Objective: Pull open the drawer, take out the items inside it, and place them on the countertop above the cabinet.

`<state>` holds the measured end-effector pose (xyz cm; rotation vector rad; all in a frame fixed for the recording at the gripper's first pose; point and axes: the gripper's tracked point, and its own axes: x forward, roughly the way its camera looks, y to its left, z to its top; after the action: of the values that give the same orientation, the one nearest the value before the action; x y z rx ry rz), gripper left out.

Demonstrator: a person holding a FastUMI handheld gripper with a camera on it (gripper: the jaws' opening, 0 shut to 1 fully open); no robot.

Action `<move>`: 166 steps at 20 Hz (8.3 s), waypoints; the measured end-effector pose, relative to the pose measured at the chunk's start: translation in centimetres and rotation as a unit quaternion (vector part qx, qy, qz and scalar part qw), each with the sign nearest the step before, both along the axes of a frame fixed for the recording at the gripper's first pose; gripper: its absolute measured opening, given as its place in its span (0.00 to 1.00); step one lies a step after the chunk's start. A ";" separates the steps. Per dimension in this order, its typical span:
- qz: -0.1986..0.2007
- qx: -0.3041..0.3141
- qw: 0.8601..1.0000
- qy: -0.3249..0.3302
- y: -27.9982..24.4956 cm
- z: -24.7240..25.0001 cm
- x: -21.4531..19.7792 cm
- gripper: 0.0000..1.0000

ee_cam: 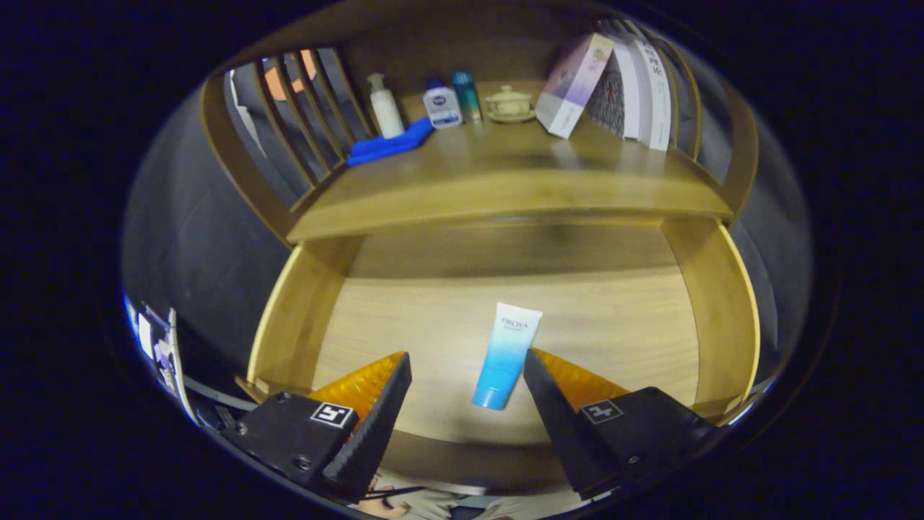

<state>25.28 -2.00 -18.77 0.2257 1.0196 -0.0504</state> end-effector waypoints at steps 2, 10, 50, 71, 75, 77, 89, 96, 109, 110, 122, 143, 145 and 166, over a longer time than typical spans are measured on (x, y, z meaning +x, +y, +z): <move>-0.019 -0.004 0.999 0.028 -0.3 -1.7 0.0 0.99; -0.035 0.006 0.992 0.125 -0.2 -4.9 0.4 0.98; -0.004 -0.037 0.998 -0.060 -1.3 12.7 3.7 0.44; -0.012 -0.092 0.986 -0.138 -2.9 9.9 17.8 0.44; -0.015 -0.109 0.986 -0.127 -3.1 8.3 18.9 0.44; -0.026 -0.123 0.984 -0.124 -3.6 7.5 19.7 0.44; -0.030 -0.111 0.983 -0.142 -3.4 7.5 19.4 0.58; -0.010 -0.116 0.976 -0.182 -2.4 11.2 13.3 0.74; 0.033 -0.095 0.938 -0.332 3.1 19.6 -2.8 0.99; 0.032 -0.099 0.934 -0.342 3.0 19.8 -3.8 0.99; -0.016 -0.109 0.903 -0.416 3.3 13.3 -11.7 1.00; -0.021 -0.115 0.919 -0.376 3.0 -3.3 -12.9 1.00; -0.023 -0.124 0.918 -0.377 2.6 -4.0 -12.8 1.00; -0.030 -0.159 0.912 -0.378 1.3 -5.0 -10.1 1.00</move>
<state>15.15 -0.68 -23.79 -0.0325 0.2196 -0.1692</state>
